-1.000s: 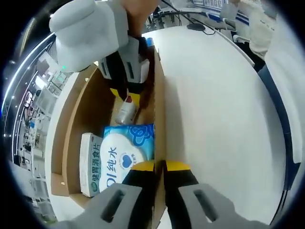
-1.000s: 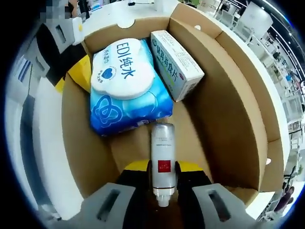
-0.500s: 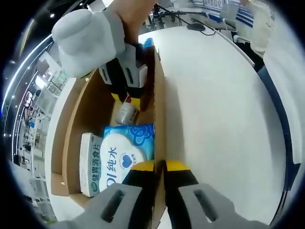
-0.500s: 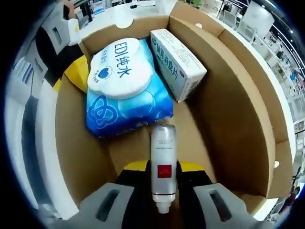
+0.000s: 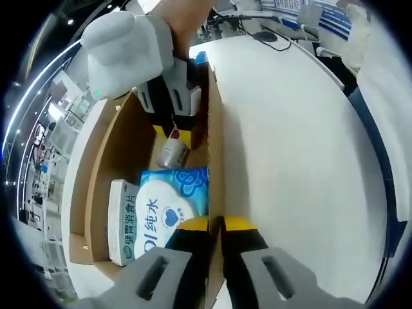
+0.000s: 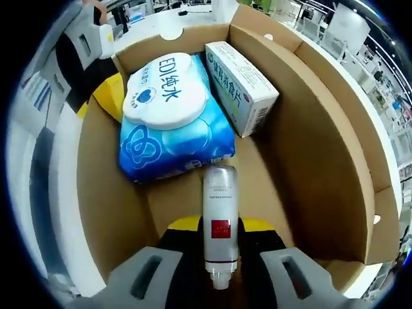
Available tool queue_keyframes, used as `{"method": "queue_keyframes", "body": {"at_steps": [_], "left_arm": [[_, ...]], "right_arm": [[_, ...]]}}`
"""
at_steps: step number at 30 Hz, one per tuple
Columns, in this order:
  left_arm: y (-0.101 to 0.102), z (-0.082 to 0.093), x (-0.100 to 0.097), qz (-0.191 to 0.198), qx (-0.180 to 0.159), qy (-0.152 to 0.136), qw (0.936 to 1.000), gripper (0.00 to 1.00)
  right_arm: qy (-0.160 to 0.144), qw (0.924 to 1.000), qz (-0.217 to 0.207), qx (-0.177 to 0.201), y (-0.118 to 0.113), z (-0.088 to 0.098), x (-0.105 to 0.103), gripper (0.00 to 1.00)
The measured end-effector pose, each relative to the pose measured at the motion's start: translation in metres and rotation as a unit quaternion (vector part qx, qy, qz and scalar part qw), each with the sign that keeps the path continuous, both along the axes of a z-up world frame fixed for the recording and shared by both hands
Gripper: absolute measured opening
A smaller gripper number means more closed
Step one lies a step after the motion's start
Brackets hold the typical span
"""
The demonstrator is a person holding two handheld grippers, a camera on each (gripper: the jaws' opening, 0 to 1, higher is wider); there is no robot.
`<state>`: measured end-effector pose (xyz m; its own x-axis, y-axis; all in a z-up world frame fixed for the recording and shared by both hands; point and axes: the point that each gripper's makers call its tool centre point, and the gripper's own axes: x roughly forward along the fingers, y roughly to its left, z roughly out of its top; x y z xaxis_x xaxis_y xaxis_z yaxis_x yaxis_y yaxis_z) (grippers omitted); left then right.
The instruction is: Operate the shoe box by opening the lid, removing the specified soft item, and placing it in the target area until the item is outside and the box remains undamaged.
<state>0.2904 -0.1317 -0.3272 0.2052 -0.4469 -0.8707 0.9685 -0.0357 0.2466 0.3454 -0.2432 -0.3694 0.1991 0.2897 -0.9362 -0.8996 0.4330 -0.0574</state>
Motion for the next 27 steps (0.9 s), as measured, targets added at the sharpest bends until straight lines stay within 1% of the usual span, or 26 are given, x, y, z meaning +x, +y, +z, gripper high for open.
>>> {"method": "queue_keyframes", "body": {"at_steps": [8,12,18,27], "left_arm": [[0.000,0.000,0.000,0.000,0.001,0.001,1.0000,0.04],[0.000,-0.001,0.000,-0.001,0.002,0.001,1.0000,0.04],[0.000,0.000,0.000,0.001,0.002,0.002,1.0000,0.04],[0.000,0.000,0.000,0.002,0.003,0.002,1.0000,0.04]], "right_arm": [[-0.002,0.9998,-0.017,0.008,0.005,0.003,0.001,0.19],[-0.008,0.9999,-0.011,-0.001,0.005,0.005,0.003,0.19],[-0.021,0.9990,-0.039,0.005,0.003,0.019,0.013,0.19],[-0.037,0.9971,-0.063,0.022,0.009,0.041,0.020,0.19]]}}
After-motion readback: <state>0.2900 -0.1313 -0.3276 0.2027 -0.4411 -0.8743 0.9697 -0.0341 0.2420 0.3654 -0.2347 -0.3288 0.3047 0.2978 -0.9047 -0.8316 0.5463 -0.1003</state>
